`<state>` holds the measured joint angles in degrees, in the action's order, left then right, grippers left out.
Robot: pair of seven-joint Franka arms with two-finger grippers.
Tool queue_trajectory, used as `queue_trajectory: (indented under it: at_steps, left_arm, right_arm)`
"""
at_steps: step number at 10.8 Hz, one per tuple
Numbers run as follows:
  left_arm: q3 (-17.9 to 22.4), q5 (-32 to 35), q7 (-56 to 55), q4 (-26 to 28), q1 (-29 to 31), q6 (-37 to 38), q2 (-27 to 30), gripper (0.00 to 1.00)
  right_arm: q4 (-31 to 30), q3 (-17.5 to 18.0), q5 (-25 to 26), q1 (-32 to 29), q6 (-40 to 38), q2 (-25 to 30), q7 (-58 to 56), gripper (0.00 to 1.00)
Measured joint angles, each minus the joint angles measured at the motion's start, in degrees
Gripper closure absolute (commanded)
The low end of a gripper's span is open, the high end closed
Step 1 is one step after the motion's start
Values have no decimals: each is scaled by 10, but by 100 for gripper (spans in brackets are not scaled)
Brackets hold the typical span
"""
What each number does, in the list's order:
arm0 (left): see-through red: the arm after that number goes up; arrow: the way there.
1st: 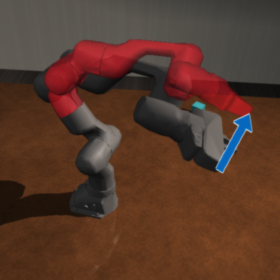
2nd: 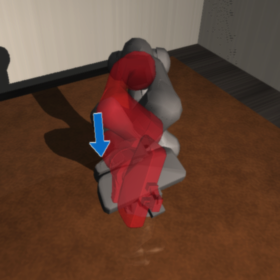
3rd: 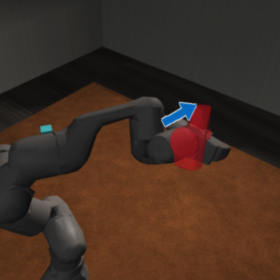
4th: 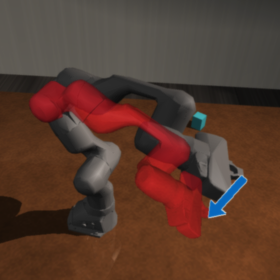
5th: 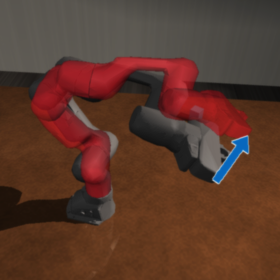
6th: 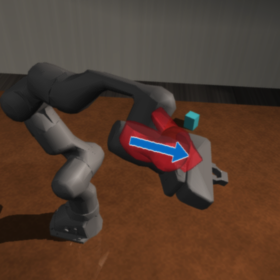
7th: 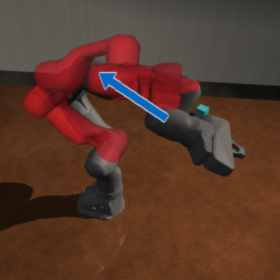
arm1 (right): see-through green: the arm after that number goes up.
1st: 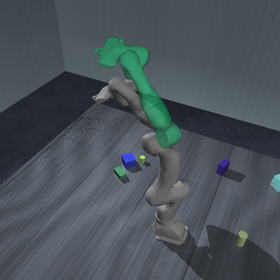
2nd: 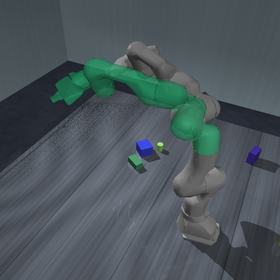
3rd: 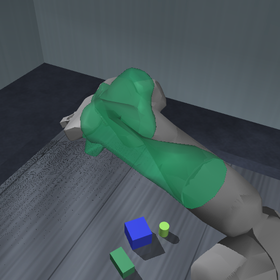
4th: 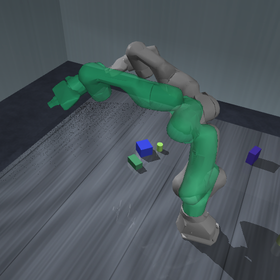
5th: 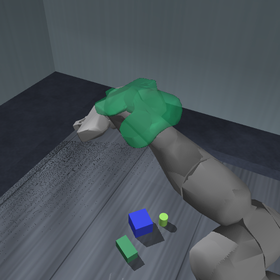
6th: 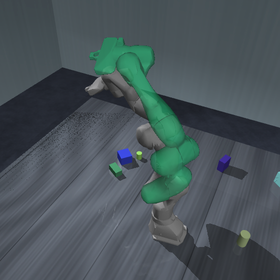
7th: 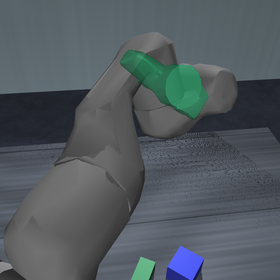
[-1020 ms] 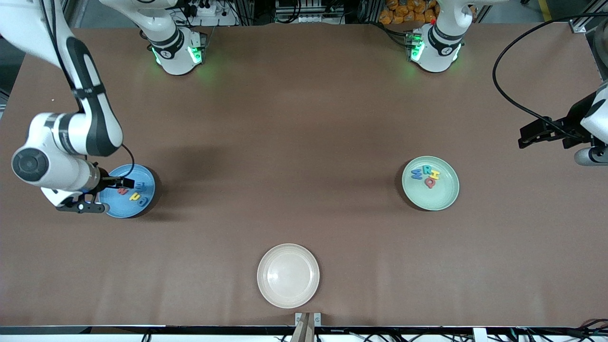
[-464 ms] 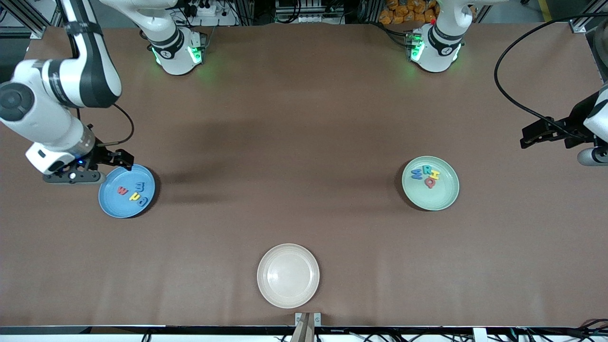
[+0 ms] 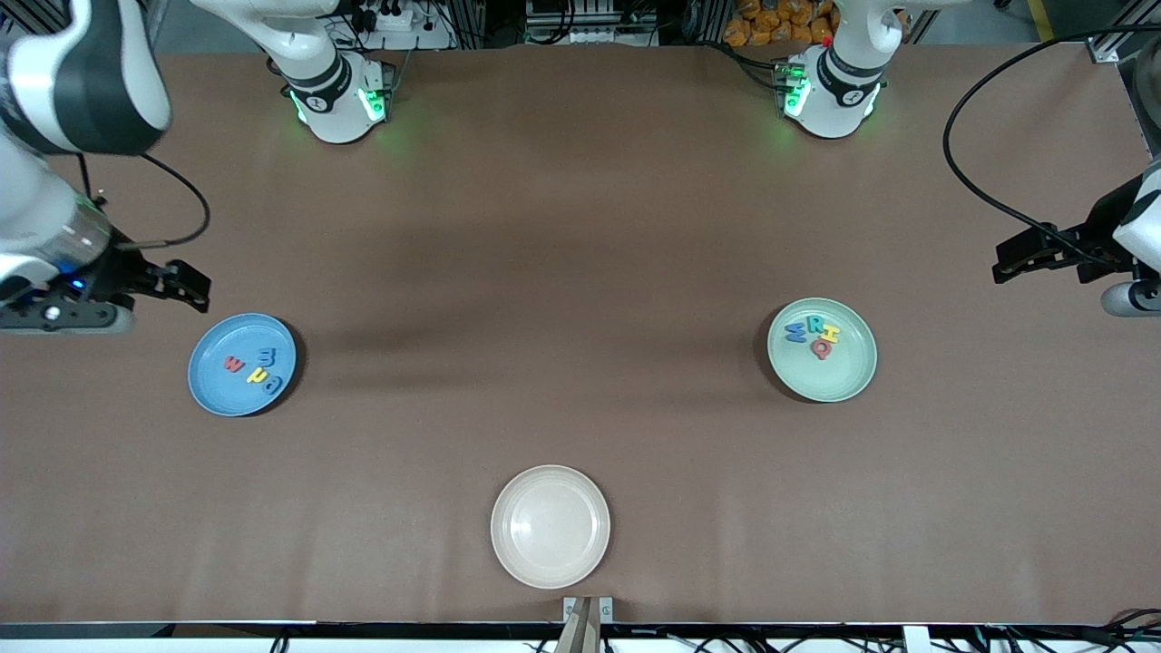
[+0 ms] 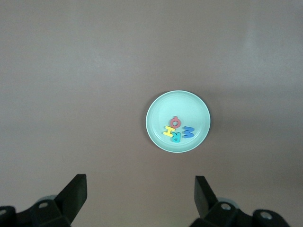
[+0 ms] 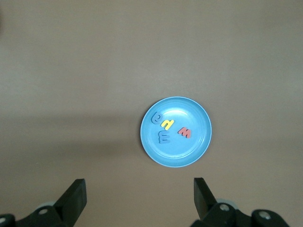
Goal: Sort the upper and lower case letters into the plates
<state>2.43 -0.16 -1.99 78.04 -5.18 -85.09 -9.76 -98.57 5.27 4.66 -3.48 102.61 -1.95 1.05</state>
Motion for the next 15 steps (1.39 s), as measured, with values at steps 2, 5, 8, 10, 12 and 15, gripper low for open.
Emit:
queue_trajectory:
  at_steps: [2,5,8,10,12,15]
  left_arm:
    - [0,0,0,0,0,29,8,0]
    - [1,0,0,-1,7,45,37,0]
    - [3,0,0,0,8,71,66,0]
    - [3,0,0,2,8,71,64,0]
    - [3,0,0,2,8,71,63,0]
    - [4,0,0,2,8,71,63,0]
  right_arm:
    - [74,10,-3,2,-60,1,-1,0]
    - [166,16,-32,4,-128,1,-13,0]
    - [196,8,-36,3,-151,1,-3,0]
    - [196,-2,-36,3,-152,0,31,0]
    - [196,-5,-36,3,-152,-1,35,0]
    - [196,-7,-36,0,-155,-3,35,0]
